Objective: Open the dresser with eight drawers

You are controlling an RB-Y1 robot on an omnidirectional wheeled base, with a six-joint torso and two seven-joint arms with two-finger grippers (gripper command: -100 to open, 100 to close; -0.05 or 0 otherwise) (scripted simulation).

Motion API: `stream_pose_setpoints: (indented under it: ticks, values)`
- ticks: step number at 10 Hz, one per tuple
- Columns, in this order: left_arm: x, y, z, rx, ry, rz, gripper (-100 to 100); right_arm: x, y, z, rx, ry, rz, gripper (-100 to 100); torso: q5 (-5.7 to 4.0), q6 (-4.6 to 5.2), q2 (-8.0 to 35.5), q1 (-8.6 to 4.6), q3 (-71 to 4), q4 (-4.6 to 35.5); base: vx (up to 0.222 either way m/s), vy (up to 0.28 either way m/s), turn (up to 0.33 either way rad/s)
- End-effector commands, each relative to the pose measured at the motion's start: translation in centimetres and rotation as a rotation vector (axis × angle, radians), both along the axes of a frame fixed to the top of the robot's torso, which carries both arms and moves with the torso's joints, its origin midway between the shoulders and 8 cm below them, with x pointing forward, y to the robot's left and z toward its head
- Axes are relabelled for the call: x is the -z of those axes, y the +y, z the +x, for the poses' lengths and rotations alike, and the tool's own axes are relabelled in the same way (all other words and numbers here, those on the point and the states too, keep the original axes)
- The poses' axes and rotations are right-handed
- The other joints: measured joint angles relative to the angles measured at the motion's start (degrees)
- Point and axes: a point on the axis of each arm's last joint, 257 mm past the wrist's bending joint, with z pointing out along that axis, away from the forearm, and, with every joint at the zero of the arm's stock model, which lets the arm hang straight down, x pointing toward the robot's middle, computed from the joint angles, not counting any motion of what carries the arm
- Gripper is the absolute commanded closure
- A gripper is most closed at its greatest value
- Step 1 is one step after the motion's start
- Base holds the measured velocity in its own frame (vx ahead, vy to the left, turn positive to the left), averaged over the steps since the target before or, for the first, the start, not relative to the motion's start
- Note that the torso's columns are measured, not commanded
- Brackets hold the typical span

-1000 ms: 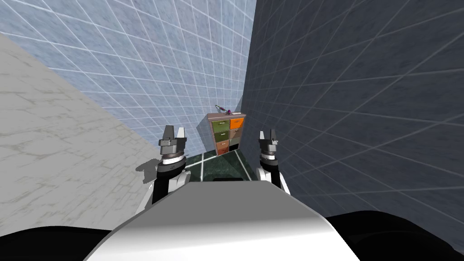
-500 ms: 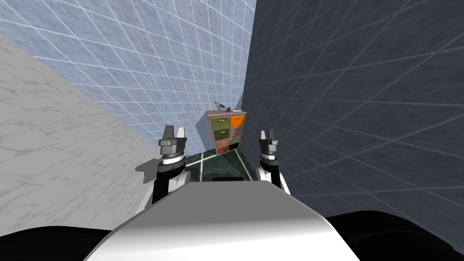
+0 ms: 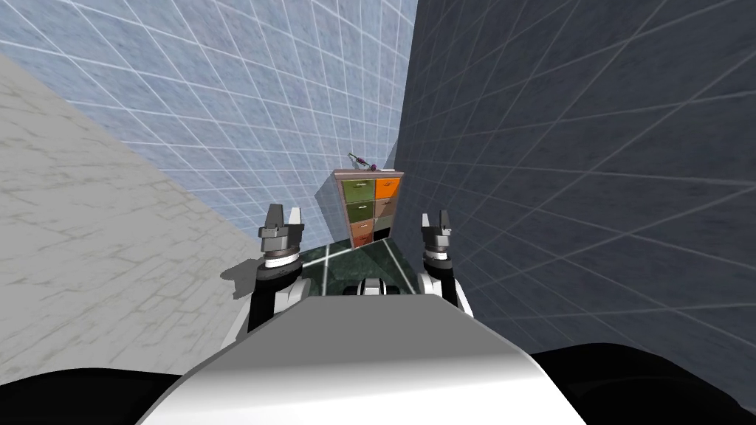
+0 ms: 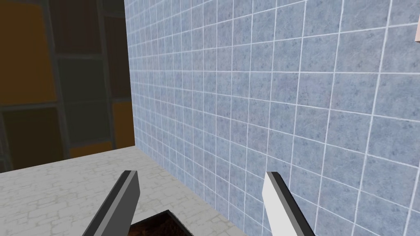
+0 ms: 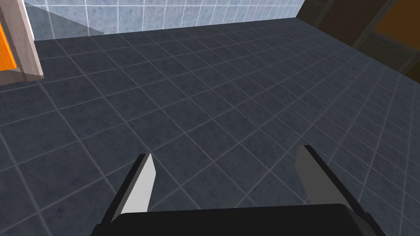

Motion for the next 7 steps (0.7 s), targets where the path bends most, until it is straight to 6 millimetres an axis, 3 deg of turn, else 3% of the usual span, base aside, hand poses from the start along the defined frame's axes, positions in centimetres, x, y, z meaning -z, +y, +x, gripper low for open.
stream_pose_setpoints:
  ticks: [1,7]
  values:
    - [0.0,0.0,0.0,0.0,0.0,0.0,0,0.6,1.0,0.7,0.001,0.019,-0.088,-100,0.01,0.0,0.5,0.05,-1.1,0.6,0.015,0.043,-0.006]
    - [0.0,0.0,0.0,0.0,0.0,0.0,0,2.8,3.9,4.2,0.083,0.055,-0.365,-100,0.0,0.0,0.7,0.01,-1.4,0.8,0.039,0.075,-0.008]
